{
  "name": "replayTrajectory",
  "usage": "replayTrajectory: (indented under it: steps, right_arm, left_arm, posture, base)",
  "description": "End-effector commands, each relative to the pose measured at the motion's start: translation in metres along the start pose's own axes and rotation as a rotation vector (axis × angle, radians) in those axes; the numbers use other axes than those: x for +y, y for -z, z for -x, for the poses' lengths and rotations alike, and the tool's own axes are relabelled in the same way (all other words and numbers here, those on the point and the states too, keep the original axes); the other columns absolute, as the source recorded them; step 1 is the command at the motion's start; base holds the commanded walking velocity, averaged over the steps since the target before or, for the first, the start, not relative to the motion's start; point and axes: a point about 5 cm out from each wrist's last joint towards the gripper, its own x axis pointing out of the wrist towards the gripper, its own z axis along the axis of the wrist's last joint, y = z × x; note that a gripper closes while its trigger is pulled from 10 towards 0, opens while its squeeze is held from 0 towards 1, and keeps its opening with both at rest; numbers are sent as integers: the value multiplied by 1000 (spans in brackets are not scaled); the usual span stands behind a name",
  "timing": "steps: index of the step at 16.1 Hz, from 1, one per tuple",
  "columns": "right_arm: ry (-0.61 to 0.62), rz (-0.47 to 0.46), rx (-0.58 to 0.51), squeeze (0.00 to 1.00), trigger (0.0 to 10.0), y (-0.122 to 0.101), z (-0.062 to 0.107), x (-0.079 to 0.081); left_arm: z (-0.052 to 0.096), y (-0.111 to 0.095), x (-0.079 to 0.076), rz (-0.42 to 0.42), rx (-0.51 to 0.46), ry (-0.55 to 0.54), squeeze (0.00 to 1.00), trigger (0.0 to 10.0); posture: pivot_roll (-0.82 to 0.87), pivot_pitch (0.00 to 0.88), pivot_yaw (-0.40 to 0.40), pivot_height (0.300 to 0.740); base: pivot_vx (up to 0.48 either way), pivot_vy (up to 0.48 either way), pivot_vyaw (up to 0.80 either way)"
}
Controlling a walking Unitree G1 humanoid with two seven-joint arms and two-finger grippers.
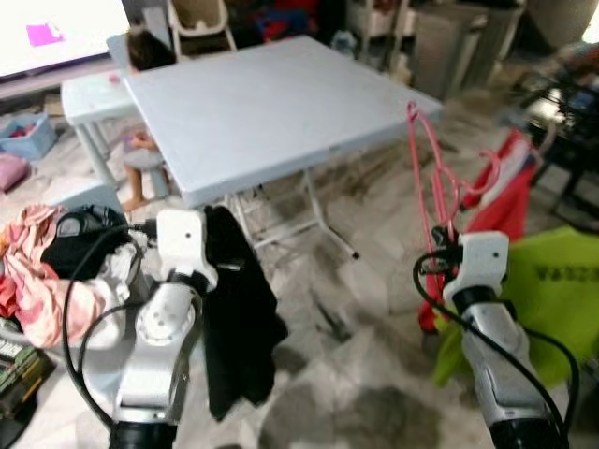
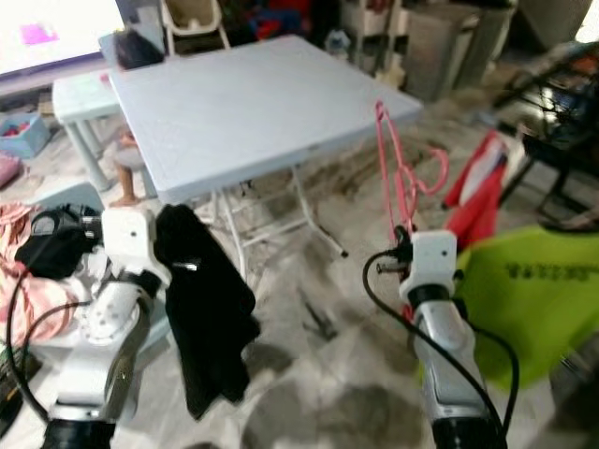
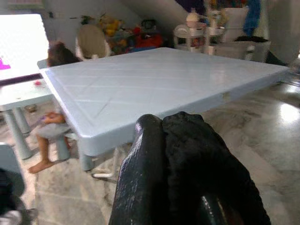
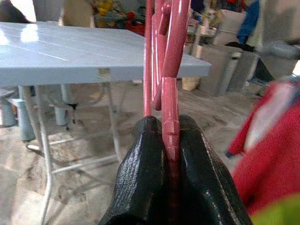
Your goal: Hang hanger
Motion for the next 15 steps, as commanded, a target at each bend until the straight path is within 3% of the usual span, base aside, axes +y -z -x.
replayTrajectory:
  steps: [1, 5, 15]
  right_arm:
    - [-52, -4, -47, 0, 10000, -11, -7, 13]
    - [-120, 27, -69, 0, 10000, -15, -9, 17]
    - [-147, 36, -110, 0, 10000, -20, -10, 24]
  left_arm:
    - [-3, -9, 11, -14, -33, -47, 0, 10000]
    - [-6, -15, 13, -18, -54, -74, 0, 10000]
    - [-11, -19, 15, -26, -56, -57, 0, 10000]
  posture:
    - [-6, 0, 35, 740]
    - [-9, 15, 23, 740]
    - [2, 29, 20, 740]
  base:
    - [416, 0, 0]
    - [416, 0, 0]
    - [419, 0, 321]
